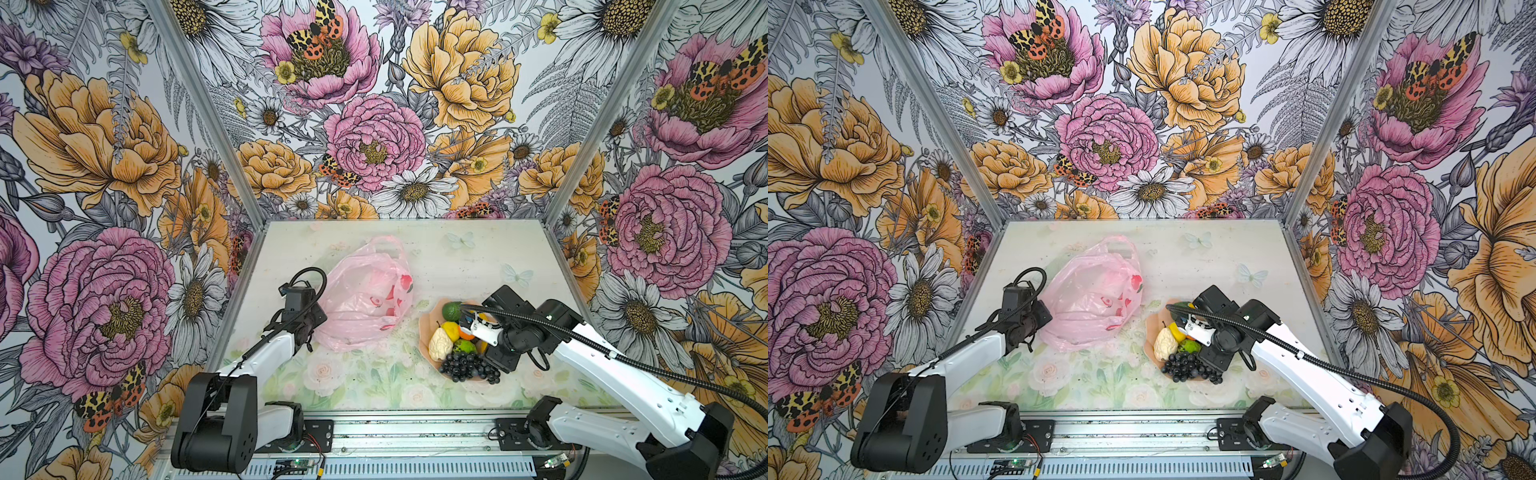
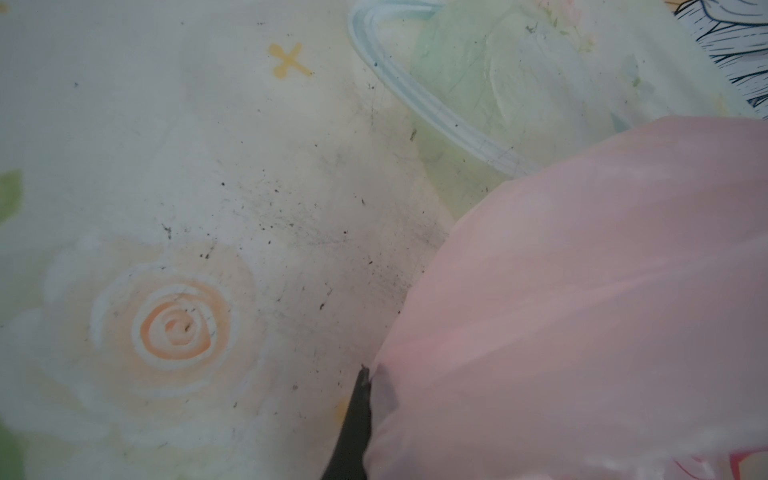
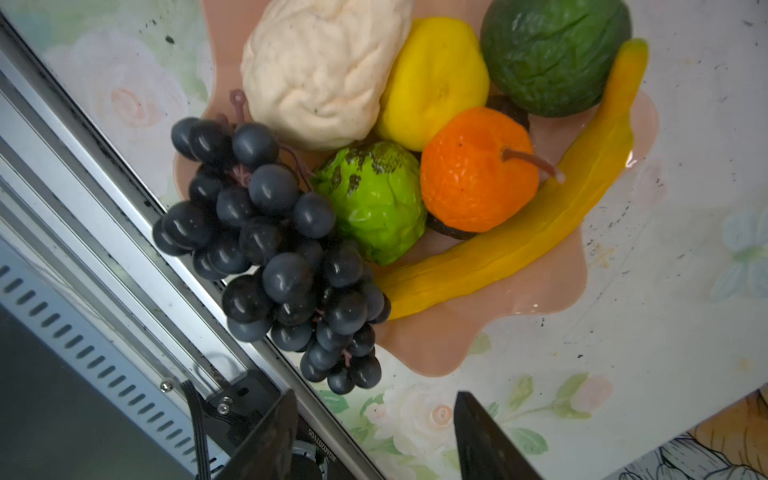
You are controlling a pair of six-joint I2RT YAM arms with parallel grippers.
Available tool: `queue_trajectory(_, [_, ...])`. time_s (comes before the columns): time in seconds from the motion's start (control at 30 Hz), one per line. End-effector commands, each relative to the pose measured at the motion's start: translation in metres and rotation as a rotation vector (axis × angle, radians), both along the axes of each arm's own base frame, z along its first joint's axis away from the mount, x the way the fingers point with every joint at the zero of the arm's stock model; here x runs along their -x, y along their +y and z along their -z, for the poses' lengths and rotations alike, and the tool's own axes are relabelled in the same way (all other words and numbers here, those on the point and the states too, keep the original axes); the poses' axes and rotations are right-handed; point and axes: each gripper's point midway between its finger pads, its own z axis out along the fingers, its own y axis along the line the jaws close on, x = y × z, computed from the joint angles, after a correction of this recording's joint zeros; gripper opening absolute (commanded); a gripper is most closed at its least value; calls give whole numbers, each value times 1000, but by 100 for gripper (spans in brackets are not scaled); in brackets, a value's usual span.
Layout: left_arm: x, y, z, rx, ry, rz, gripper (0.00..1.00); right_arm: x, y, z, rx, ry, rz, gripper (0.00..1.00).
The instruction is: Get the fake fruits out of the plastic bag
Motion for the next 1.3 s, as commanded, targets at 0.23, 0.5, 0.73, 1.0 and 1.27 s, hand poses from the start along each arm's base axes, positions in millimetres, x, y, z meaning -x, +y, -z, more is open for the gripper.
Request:
queue_trajectory(0.23, [-3,-1,1,13,-11,15,2,-88,-32,-79,45,-326,518,61])
queue_trajectory(0.5, [-2,1,0,9,-14,8,2,-54,-22,-46,-113,-116,962,53])
queue_trajectory(0.73, [-3,1,0,13,-14,10,2,0,-36,7,-165,8,1187,49])
queue_trajectory(1.0, [-3,1,1,10,-13,10,2,11,-32,33,-243,40,1280,44])
queue_trajectory(1.27, [-3,1,1,11,-13,9,2,9,-19,52,-339,75,1329,40])
